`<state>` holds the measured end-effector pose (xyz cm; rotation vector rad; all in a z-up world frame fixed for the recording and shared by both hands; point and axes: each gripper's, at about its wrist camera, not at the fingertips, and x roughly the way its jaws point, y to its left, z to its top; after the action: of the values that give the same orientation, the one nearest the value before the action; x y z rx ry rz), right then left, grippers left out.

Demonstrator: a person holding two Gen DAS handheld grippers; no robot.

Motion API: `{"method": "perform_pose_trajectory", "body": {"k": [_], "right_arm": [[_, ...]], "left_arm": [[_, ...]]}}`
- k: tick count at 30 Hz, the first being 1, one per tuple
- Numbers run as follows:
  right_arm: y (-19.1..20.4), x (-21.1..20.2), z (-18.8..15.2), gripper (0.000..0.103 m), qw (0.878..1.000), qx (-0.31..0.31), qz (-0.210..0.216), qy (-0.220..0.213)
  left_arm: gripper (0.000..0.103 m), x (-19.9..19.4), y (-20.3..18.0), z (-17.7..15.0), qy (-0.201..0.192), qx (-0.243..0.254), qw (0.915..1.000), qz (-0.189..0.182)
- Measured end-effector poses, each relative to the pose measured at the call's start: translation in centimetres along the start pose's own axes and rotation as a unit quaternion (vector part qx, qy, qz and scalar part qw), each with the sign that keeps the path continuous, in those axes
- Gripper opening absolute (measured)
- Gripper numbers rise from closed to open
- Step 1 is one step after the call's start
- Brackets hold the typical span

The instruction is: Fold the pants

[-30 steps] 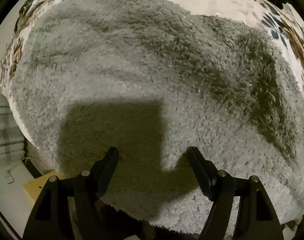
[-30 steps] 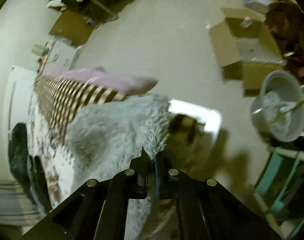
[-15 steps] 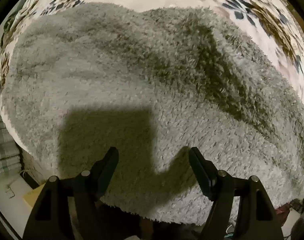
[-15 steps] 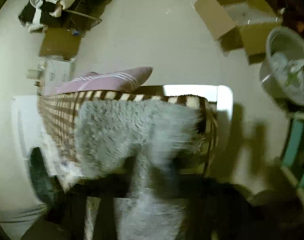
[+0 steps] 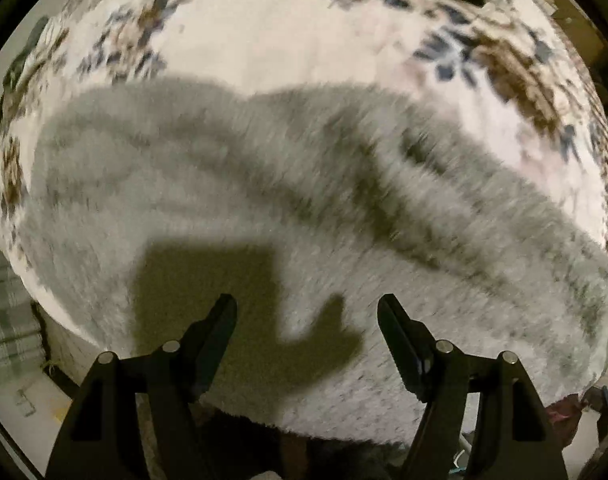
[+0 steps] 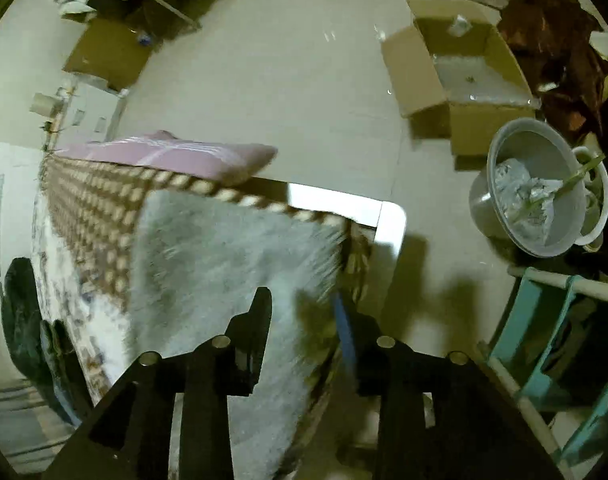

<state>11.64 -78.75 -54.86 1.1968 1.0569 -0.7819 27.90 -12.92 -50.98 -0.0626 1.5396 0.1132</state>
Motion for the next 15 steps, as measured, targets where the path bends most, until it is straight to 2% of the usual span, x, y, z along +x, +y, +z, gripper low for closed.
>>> {"method": "perform_pose_trajectory", "body": {"k": [2, 3, 4, 7, 9, 10, 12, 13, 14, 15], "right_arm": [[2.7, -0.3, -1.9, 0.045, 0.999, 0.001, 0.045, 0.028], [4.1, 0.2, -2.7, 0.045, 0.997, -0.005, 0.062, 0.049], [6.1, 1.5, -3.4, 0.045, 0.993, -0.012, 0.084, 0.081], [11.8, 6.1, -6.0, 0.045, 0.981, -0.014, 0.108, 0.161], [15.1, 9.0, -8.3, 0.045, 0.975, -0.029, 0.095, 0.200], [16.5, 11.0, -9.4, 0.045, 0.972, -0.029, 0.072, 0.223], [17.3, 13.4, -11.1, 0.044, 0.967, -0.010, 0.047, 0.250], [17.4, 14.5, -11.9, 0.041, 0.966, 0.006, 0.025, 0.256], [17.2, 14.8, -12.5, 0.019, 0.970, 0.021, 0.019, 0.240], [17.4, 14.9, -12.8, 0.010, 0.975, 0.017, 0.001, 0.223]], "left_arm": [[0.071, -0.3, -1.3, 1.4, -0.005, 0.002, 0.9999, -0.009], [0.071, -0.2, -2.4, 2.5, -0.005, 0.003, 0.9999, -0.016], [0.071, -0.1, -3.3, 3.2, -0.005, 0.003, 0.9998, -0.021], [0.071, 0.3, -6.7, 5.8, -0.002, 0.015, 0.9991, -0.039], [0.071, 1.3, -8.4, 7.1, 0.004, 0.023, 0.9991, -0.034], [0.071, 1.8, -9.4, 7.7, 0.005, 0.026, 0.9992, -0.029], [0.071, 3.4, -10.4, 9.1, 0.013, 0.029, 0.9994, -0.010], [0.071, 3.9, -10.6, 9.4, 0.016, 0.025, 0.9995, -0.012], [0.071, 4.4, -10.5, 9.4, 0.018, 0.017, 0.9996, -0.016], [0.071, 4.3, -10.5, 9.9, 0.015, 0.009, 0.9996, -0.020]]}}
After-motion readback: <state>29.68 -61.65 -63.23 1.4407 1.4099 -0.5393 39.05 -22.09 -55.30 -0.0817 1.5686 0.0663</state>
